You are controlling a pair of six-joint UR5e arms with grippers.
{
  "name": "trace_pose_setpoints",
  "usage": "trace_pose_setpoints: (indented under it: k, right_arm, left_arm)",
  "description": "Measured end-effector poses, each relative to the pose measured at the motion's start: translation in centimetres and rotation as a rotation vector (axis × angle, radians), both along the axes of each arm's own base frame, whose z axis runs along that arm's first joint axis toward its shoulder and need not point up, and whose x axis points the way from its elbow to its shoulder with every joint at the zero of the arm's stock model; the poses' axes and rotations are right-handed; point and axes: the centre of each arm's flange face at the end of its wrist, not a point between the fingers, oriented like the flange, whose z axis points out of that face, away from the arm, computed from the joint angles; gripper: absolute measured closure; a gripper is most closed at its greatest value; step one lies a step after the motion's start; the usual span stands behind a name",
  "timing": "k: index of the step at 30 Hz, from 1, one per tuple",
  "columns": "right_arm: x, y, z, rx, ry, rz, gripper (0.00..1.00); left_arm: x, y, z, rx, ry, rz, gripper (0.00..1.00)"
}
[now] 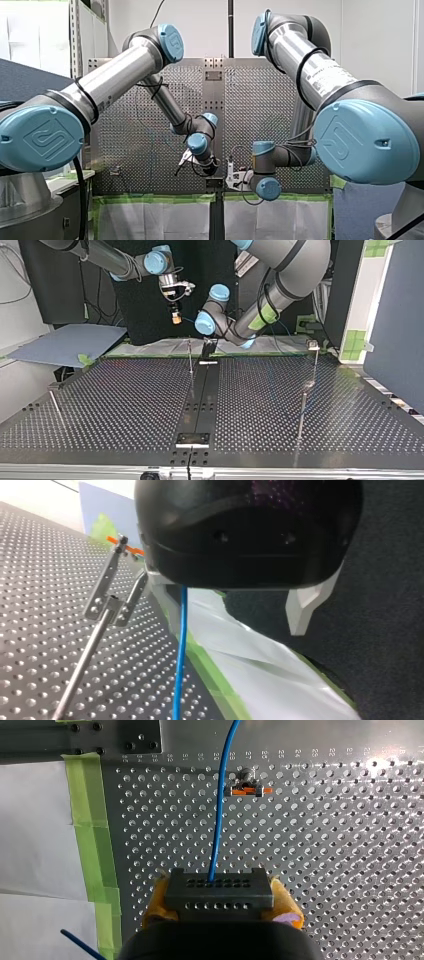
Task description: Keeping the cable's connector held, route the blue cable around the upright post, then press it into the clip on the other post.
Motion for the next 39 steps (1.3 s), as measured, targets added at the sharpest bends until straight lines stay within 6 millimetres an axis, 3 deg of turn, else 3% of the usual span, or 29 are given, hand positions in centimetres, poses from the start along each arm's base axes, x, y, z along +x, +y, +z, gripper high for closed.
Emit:
trace_pose_setpoints:
  k: [6,9,11,12,14,15,17,19,20,21,23,39]
  right_arm:
    - [0.0,0.0,0.0,0.000,0.001,0.000,1.00]
    - [0.0,0.0,0.0,0.000,0.001,0.000,1.00]
    - [0.0,0.0,0.0,0.000,0.002,0.000,1.00]
    - [0.0,0.0,0.0,0.000,0.002,-0.001,1.00]
    - [0.0,0.0,0.0,0.000,0.002,-0.001,1.00]
    - [0.0,0.0,0.0,0.000,0.002,-0.001,1.00]
    - [-0.1,-0.1,0.0,0.000,0.002,-0.002,1.00]
    - [-0.1,-0.1,0.0,0.001,0.002,-0.003,1.00]
    - [-0.1,-0.1,0.0,0.001,0.002,-0.003,1.00]
    - [-0.2,-0.1,0.0,0.001,0.002,-0.004,1.00]
    - [-0.2,-0.2,0.0,0.000,0.002,-0.007,1.00]
    - [-1.5,-1.8,0.0,-0.002,0.001,-0.048,1.00]
  left_arm:
    - [0.1,-0.1,0.0,-0.022,-0.007,0.014,0.00]
    - [0.2,0.0,0.1,-0.023,-0.011,0.033,0.07]
    - [0.2,0.1,0.1,-0.024,-0.012,0.045,0.25]
    - [0.3,0.2,0.1,-0.026,-0.013,0.050,0.25]
    - [0.3,0.2,0.1,-0.028,-0.013,0.055,0.52]
    - [0.3,0.2,0.1,-0.029,-0.012,0.057,0.52]
    - [0.3,0.2,0.1,-0.034,-0.011,0.062,0.72]
    - [0.3,0.2,0.1,-0.038,-0.010,0.064,0.76]
    - [0.3,0.2,0.1,-0.041,-0.009,0.067,0.88]
    - [0.3,0.2,0.1,-0.042,-0.009,0.067,0.88]
    - [0.3,0.2,0.1,-0.046,-0.008,0.070,1.00]
    - [0.8,-0.9,0.3,-0.149,-0.050,0.080,1.00]
